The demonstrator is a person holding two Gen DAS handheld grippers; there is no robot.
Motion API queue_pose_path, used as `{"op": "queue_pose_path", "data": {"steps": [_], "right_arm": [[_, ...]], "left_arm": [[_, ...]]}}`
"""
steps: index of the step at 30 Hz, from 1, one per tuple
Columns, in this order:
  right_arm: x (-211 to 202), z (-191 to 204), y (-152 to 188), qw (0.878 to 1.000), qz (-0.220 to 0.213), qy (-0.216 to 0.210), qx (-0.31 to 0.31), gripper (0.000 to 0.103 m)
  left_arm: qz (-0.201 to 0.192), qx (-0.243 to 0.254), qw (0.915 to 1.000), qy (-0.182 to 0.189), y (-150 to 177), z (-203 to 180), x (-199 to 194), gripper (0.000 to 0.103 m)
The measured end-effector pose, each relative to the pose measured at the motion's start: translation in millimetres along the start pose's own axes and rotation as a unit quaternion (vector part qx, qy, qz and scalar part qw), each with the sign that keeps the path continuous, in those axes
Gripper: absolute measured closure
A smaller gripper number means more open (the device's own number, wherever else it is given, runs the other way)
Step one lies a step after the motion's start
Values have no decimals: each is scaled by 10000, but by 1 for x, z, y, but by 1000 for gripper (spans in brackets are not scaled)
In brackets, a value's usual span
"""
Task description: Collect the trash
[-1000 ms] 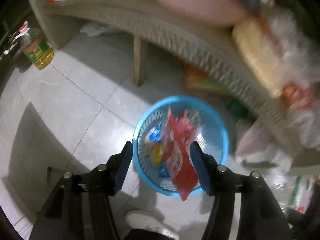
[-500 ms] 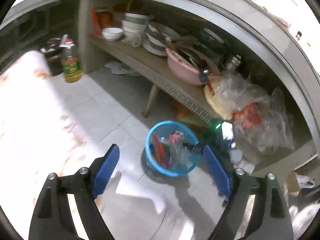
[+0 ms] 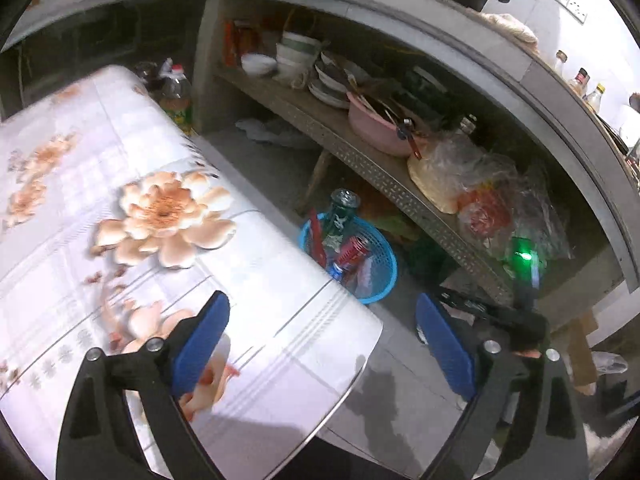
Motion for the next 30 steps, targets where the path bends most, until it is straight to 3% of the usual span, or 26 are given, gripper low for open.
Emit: {"op": "queue_pose_path", "data": {"steps": [8,13,17,23,28,30], "right_arm": [[-90,66,34,9906,-979,-421,-856,8],[-135,99,55,9772,-1632,-645,-1197,8],[-145,115,69,9726,-1824,-476,-1363,8],[-160,134,89,9578,-2224,-389,-1777,8],[-173,142,97,9446,-2617,-432,-1934,8],[-174,143,99,9429,-2668,-358,-1959,8]], "left_arm": [[-484,40,9975,-521,13,-9,-53,6],[-634,-101,9921,-1075,22,-7,-81,6],[-764,-372,9861,-1426,29,2,-99,6],[-815,-337,9652,-2463,30,1,-118,6],[-818,-581,9607,-2590,27,4,-123,6],[-808,-616,9550,-2786,26,2,-124,6]]}}
Point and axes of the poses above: each gripper's, at about its wrist camera, not at the fingertips, and x roughly the way its jaws point, z to its left, y to its underside, the point moved 1 cm from there along x, roughly the way its jaws point, and after that the axes turned 15 degrees about x, right-handed, at the moved point
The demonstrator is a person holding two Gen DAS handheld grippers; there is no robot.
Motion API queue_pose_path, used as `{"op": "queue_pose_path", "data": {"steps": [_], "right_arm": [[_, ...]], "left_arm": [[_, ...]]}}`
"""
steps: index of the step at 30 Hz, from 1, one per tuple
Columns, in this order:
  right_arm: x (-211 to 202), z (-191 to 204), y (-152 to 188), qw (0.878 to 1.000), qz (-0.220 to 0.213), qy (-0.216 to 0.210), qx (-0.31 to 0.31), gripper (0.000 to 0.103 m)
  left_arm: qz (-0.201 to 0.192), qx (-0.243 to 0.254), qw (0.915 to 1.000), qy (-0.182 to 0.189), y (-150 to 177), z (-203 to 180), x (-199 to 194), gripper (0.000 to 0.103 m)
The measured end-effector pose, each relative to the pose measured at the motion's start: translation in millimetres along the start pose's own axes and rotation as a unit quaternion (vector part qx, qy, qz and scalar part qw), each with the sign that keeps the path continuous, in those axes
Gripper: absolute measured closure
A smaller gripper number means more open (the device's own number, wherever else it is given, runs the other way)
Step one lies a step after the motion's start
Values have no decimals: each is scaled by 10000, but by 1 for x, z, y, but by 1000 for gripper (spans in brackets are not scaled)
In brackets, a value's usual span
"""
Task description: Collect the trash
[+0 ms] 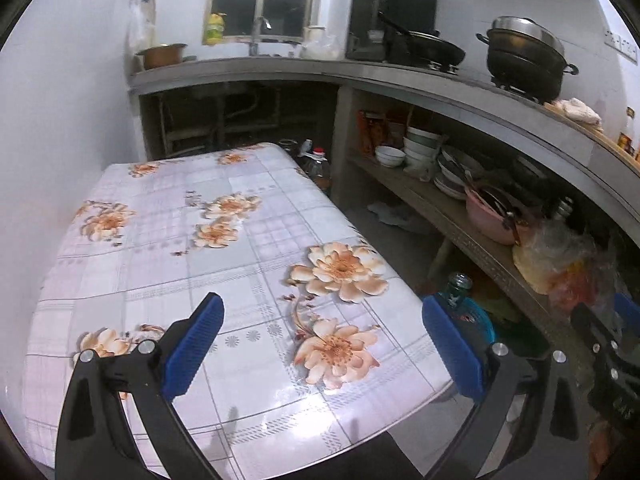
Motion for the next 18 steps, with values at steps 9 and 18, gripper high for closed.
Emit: {"op": "queue_pose_path", "data": {"steps": [9,18], "right_arm": [[25,-6,22,9957,772,517,-25,8],[28,-7,41,9927,1009,658,-83,8]], "left_arm": [[740,230,9962,-408,17,-9,20,6],[1252,245,9901,-588,41,-8,26,6]]}}
Point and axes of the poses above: each gripper's, at about its wrist camera, not at the fingertips, and x roughly the way its jaws point, z to its left, y to its underside, the point moved 1 cm from there along x, roughly the way its jaws point, and after that the axes turned 15 degrees about x, right-handed, at the moved point
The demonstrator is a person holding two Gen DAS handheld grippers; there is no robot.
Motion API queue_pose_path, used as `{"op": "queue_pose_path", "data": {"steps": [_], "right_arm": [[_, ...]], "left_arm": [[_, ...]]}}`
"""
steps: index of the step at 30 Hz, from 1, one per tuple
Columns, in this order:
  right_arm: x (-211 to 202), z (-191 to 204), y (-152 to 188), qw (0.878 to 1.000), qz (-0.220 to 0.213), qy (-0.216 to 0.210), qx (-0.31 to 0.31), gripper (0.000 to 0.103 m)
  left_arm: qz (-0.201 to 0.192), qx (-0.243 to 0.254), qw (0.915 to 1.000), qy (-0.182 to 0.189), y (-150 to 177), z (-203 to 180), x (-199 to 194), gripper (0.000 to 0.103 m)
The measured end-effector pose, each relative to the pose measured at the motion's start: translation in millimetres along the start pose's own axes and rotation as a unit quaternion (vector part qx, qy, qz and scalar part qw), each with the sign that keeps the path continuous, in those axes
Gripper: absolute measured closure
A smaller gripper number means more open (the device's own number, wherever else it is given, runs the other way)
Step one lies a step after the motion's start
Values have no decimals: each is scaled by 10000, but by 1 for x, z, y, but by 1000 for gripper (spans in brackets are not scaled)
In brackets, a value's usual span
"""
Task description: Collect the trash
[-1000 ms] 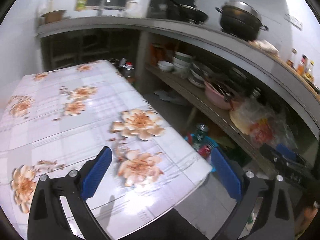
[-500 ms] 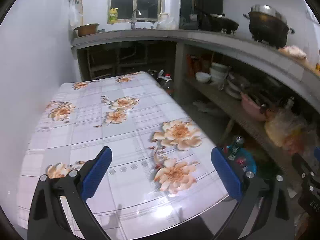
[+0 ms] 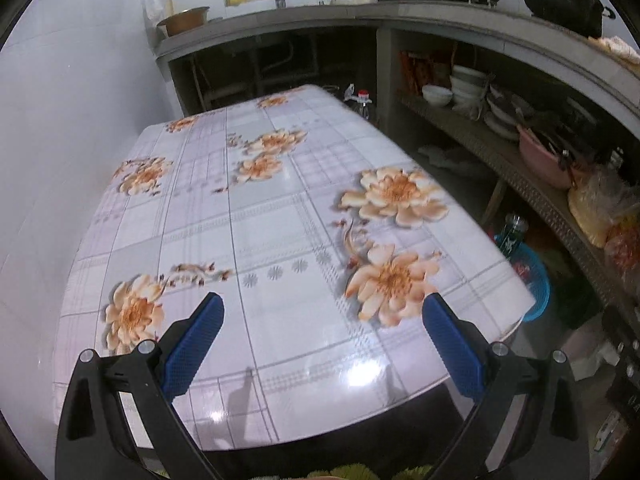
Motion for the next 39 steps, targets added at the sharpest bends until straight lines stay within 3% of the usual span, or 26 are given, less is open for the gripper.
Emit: {"op": "queue_pose_path", "data": {"steps": [18,39], "right_arm": [[6,-27,-5,9981,143,92,595,8],[6,-28,-5,9981,140,97,593,8]], "left_arm": [[106,33,9999,-125,0,-2,0,6],[161,19,9997,-156,2,-2,1,6]]}}
Point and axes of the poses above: each gripper's, at about its wrist camera, not at the fingertips, and x roughly the way its jaws point, z to its left, y to its underside, the point moved 1 cm from there along x, roughly the way its jaws point, and after that the axes turned 15 degrees about x, right-handed, at the moved point
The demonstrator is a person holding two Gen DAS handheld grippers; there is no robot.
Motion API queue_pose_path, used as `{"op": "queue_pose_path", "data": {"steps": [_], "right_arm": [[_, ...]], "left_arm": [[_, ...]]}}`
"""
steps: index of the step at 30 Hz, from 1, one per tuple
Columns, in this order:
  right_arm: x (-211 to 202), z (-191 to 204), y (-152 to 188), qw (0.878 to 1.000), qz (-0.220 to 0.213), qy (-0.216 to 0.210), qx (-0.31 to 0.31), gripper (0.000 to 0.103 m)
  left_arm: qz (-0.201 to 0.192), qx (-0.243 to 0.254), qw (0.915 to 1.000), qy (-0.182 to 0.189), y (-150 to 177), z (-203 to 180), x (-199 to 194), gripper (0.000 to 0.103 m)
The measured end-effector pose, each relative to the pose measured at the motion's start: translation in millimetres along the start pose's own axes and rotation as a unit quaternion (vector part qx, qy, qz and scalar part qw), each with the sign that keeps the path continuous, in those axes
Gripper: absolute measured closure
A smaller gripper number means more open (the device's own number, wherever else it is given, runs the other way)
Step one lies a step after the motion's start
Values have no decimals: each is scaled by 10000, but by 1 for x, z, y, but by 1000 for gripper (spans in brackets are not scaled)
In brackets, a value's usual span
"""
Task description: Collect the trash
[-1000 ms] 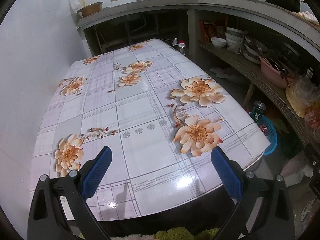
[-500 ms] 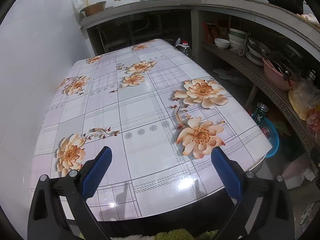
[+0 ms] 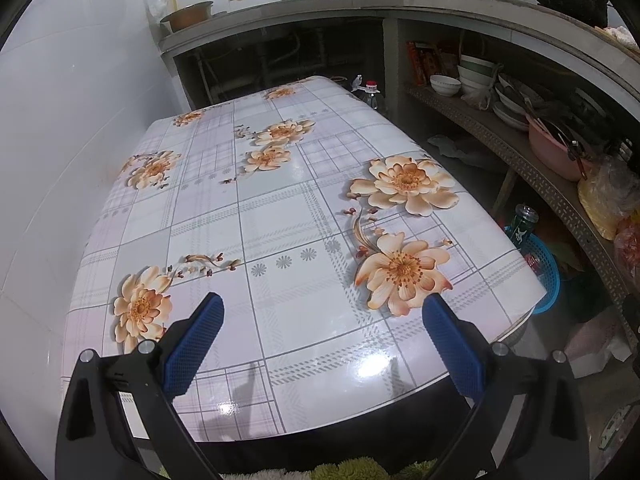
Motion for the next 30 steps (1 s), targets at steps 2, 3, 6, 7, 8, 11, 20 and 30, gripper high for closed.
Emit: {"op": "queue_pose_path", "data": {"steps": [2,3,6,7,8,11,20,30], "right_arm": [[0,0,0,10000,-9,0,2,8],[0,0,-1,10000,-12,-5,-4,8],[-1,-1,-2,10000,-27,-12,-24,8],[-1,-1,-2,10000,-30,-13,-21,8],[-1,-1,-2,10000,-23,-19,-20,8],[0,-1,-3,10000,-22,-24,-34,8],[-1,0,-4,10000,-32,-23,-39,8],[-2,0,-5,10000,-49,-18,-40,8]], "left_arm": [[21,6,10000,0,1,0,0,6],[28,7,10000,1,1,0,0,6],[13,3,10000,-7,1,0,1,6],[8,1,10000,-13,1,0,1,6],[4,1,10000,-18,1,0,1,6],[14,-1,10000,-8,1,0,1,6],[33,6,10000,3,1,-1,1,6],[25,6,10000,3,1,-1,0,6]]}}
Point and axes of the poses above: each gripper's, at about its wrist camera, not at the fingertips, and x roughly the way its jaws point, z to its left, y to its underside, the point moved 1 cm from there along x, roughly the way its jaws point, and after that the axes turned 15 degrees about x, right-handed, at the moved point
